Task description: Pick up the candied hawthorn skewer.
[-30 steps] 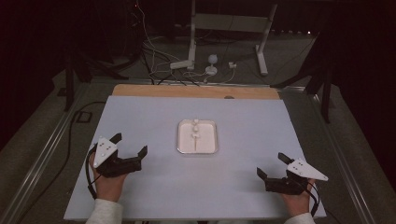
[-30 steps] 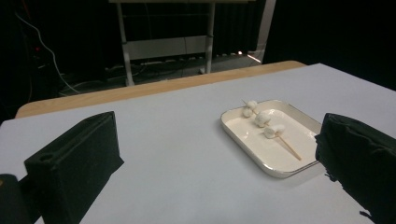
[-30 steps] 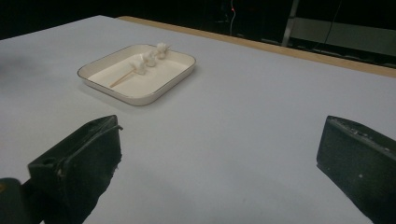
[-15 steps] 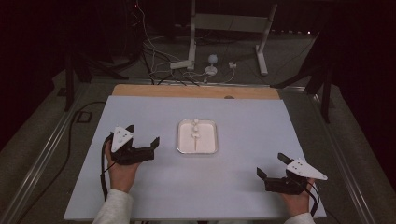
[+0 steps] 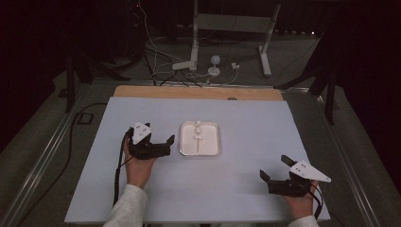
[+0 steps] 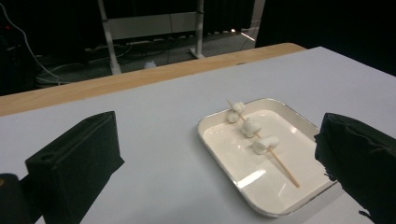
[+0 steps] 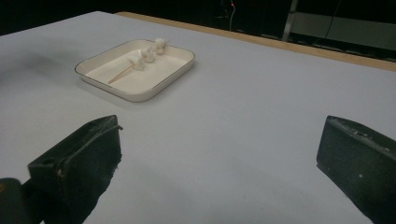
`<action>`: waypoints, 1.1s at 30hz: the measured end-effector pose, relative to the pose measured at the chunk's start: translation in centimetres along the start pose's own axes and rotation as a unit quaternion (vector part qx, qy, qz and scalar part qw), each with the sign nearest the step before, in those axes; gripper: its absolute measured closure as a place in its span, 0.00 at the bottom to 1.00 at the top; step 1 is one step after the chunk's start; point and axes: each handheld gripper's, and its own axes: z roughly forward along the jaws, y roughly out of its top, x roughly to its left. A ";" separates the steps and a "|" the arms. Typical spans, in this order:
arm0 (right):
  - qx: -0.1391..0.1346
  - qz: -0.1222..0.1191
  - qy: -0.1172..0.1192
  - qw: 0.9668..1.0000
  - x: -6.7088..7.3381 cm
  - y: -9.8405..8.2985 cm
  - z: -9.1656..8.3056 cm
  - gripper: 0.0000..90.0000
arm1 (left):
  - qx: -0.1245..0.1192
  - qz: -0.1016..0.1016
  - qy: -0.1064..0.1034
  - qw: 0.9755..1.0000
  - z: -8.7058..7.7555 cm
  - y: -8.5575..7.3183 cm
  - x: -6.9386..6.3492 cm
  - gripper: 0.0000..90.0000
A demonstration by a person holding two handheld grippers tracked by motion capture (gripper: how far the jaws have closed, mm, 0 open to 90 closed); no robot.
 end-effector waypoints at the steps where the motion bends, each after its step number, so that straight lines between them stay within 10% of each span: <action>1: 0.000 0.000 0.000 1.000 0.0 0.0 0.0 0.00 | 0.001 0.000 -0.001 1.000 0.2 0.0 -0.1 0.01; 33: 0.002 0.000 -0.001 1.000 -0.1 -0.1 0.0 0.00 | 0.066 -0.002 -0.013 0.998 7.7 -2.0 -4.2 0.01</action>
